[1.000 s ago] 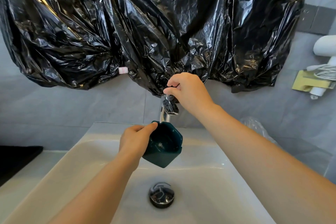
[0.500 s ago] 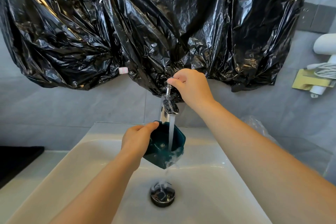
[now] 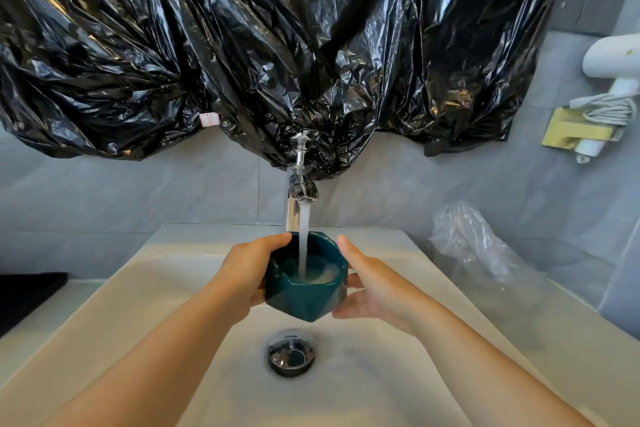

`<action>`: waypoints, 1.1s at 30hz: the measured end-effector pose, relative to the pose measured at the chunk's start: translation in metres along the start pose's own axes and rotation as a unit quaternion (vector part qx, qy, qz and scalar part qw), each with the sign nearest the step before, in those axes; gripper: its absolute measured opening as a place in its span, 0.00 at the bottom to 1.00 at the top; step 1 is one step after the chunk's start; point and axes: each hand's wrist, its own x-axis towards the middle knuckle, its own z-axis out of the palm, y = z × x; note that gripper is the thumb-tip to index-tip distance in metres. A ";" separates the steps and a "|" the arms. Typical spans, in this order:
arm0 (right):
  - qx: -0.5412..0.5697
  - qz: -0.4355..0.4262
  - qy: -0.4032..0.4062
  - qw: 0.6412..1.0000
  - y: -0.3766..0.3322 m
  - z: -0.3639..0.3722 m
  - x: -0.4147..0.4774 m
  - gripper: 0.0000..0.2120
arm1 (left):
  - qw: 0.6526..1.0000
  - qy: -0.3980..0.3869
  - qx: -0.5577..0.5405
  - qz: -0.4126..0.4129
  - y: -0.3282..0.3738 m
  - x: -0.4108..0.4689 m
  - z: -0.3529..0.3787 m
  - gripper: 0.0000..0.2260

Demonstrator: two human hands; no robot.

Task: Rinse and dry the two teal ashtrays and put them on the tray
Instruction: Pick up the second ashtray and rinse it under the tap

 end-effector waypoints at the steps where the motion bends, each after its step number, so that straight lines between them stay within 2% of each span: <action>1: 0.022 0.004 -0.019 1.000 -0.001 0.003 -0.001 0.21 | 1.000 -0.003 0.003 -0.007 0.000 -0.001 0.000 0.10; 4: 0.059 0.000 -0.007 0.998 0.000 0.006 0.002 0.16 | 0.999 -0.023 0.009 -0.033 0.001 -0.002 0.001 0.11; 6: 0.023 -0.032 0.039 0.998 -0.001 0.006 0.005 0.17 | 0.999 -0.029 0.025 -0.026 0.003 0.001 -0.001 0.14; 8: -0.057 -0.082 0.111 0.989 0.001 0.005 0.007 0.18 | 0.995 0.006 0.096 0.022 0.002 0.010 -0.008 0.19; 11: -0.218 -0.169 0.209 0.938 0.008 -0.001 0.008 0.25 | 0.983 0.082 0.150 0.070 0.003 0.019 -0.021 0.23; 13: -0.251 -0.198 0.247 0.915 0.008 -0.005 0.005 0.31 | 0.984 0.086 0.140 0.069 0.003 0.022 -0.024 0.20; 16: -0.299 -0.244 0.297 0.873 0.002 -0.010 0.001 0.29 | 0.984 0.081 0.145 0.065 0.002 0.025 -0.024 0.18; 21: -0.442 -0.287 0.362 0.769 -0.010 -0.012 -0.006 0.29 | 0.982 0.085 0.154 0.067 0.002 0.026 -0.024 0.18; 24: -0.465 -0.294 0.376 0.746 -0.012 -0.014 -0.007 0.29 | 0.982 0.084 0.158 0.066 0.003 0.024 -0.023 0.18; 26: -0.465 -0.288 0.376 0.748 -0.011 -0.013 -0.008 0.29 | 0.981 0.088 0.159 0.064 0.004 0.022 -0.023 0.18; 28: -0.437 -0.266 0.374 0.774 -0.008 -0.014 -0.006 0.28 | 0.981 0.087 0.159 0.063 0.005 0.020 -0.023 0.18; 30: -0.321 -0.251 0.346 0.845 -0.003 -0.014 -0.003 0.23 | 0.982 0.085 0.158 0.062 0.006 0.020 -0.022 0.18; 32: -0.160 -0.234 0.293 0.913 0.000 -0.013 0.002 0.12 | 0.982 0.081 0.158 0.057 0.005 0.019 -0.021 0.18; 33: -0.084 -0.210 0.270 0.936 0.001 -0.011 0.004 0.13 | 0.983 0.076 0.157 0.053 0.005 0.019 -0.020 0.18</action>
